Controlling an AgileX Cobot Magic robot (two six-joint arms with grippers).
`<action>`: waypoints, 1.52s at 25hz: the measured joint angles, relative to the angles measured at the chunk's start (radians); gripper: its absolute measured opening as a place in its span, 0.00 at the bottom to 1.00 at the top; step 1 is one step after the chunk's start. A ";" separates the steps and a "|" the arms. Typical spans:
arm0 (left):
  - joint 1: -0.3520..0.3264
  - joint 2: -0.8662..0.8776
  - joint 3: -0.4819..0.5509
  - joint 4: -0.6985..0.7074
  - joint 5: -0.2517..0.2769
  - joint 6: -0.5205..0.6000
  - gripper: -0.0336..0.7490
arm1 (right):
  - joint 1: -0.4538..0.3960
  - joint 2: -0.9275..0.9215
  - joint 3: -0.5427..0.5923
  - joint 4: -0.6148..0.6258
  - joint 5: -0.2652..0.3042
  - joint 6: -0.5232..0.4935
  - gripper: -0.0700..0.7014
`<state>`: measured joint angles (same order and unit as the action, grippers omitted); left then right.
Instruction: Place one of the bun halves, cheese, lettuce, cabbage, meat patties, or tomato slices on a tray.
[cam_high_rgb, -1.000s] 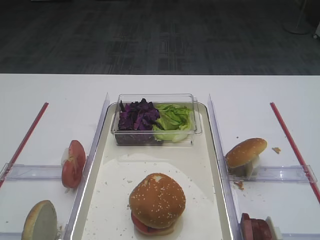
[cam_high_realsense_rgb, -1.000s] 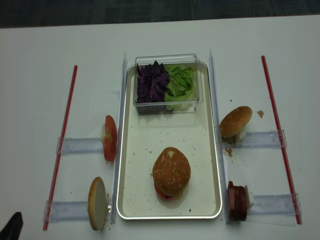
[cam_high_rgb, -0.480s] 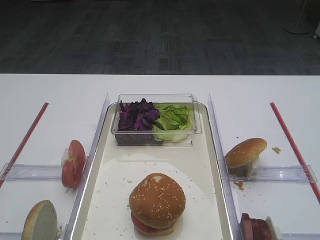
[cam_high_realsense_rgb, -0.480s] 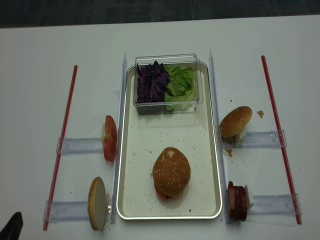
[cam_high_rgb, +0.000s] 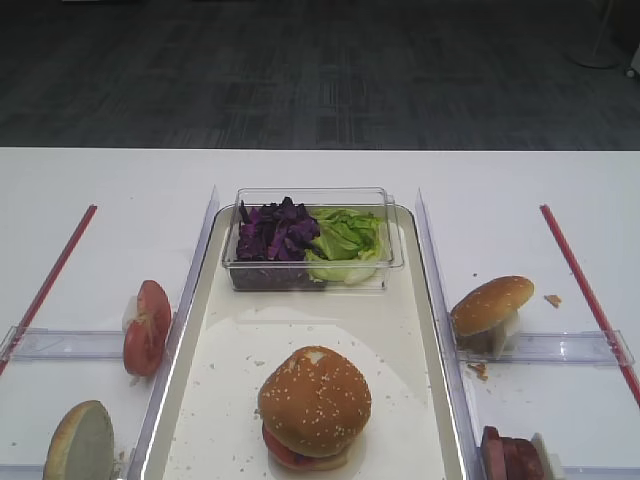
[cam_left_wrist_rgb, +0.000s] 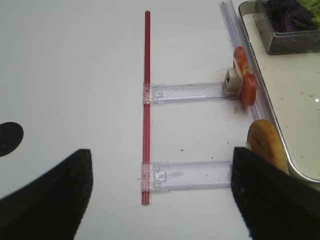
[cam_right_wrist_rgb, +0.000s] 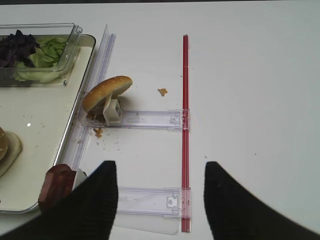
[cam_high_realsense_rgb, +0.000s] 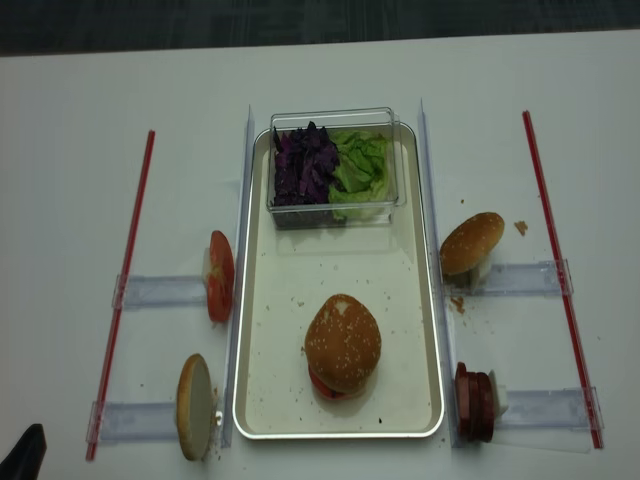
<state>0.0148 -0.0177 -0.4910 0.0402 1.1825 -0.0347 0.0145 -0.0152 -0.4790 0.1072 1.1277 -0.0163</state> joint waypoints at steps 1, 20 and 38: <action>0.000 0.000 0.000 0.000 0.000 0.000 0.71 | 0.000 0.000 0.000 0.000 0.000 0.000 0.63; 0.000 0.000 0.000 0.000 0.000 0.000 0.71 | 0.000 0.000 0.000 -0.007 0.000 0.016 0.60; 0.000 0.000 0.000 0.000 0.000 0.000 0.71 | 0.000 0.000 0.000 -0.007 0.000 0.016 0.59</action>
<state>0.0148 -0.0177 -0.4910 0.0402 1.1825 -0.0347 0.0145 -0.0152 -0.4790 0.1000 1.1277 0.0000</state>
